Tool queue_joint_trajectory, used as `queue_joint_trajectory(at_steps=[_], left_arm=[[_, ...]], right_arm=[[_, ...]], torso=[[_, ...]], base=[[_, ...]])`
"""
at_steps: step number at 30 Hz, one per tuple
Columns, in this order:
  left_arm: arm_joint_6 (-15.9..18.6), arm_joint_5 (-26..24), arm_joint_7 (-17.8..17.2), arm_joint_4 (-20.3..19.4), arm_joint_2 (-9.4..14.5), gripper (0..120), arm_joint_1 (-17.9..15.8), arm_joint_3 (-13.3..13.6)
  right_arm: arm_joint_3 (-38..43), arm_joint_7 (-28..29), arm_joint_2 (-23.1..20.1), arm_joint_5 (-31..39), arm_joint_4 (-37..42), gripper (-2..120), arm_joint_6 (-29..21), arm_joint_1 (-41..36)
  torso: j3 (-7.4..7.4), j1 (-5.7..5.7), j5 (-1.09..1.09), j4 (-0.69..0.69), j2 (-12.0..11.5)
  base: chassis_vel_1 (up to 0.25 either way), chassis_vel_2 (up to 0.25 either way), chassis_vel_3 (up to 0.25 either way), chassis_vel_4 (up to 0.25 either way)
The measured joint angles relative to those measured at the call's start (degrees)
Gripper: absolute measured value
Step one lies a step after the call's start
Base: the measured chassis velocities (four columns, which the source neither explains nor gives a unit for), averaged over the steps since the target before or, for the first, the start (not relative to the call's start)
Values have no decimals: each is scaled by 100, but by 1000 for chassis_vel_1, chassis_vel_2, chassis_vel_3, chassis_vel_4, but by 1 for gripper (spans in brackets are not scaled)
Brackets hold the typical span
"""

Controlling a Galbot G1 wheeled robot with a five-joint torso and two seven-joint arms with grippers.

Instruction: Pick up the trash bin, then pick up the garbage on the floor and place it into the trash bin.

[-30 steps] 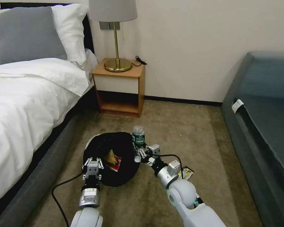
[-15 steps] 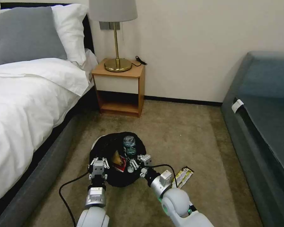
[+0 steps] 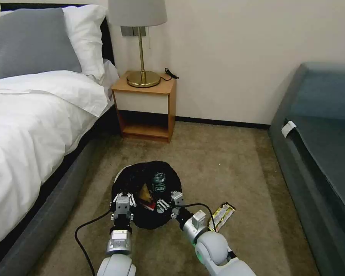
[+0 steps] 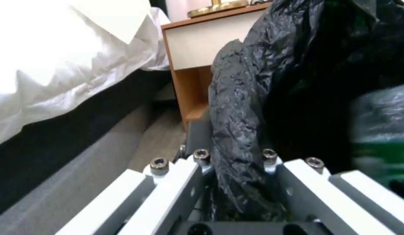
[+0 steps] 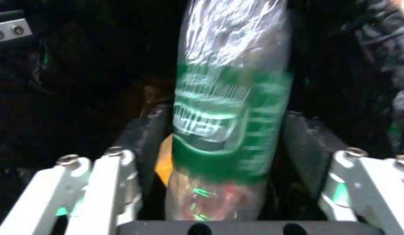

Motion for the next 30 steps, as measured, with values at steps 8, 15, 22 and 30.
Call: queue_joint_trajectory(at_steps=[8,15,22,30], left_arm=[[-20,39,-4,49,-31,4,-1,44],[-75,43,-5,80,-7,4,4,8],[-122,5,-32,176,24,4,-16,-51],[-125,-64,-54,225,61,4,-61,-91]], right_arm=[[84,0,-53,0,24,93,37,-69],[255,13,-166,42,81,100,76,-125],[439,25,-317,84,109,100,170,-193],[584,45,-479,172,112,100,233,-255]], torso=[[0,0,0,0,0],[0,0,0,0,0],[0,0,0,0,0],[0,0,0,0,0]], base=[[0,0,0,0],[0,0,0,0],[0,0,0,0],[0,0,0,0]])
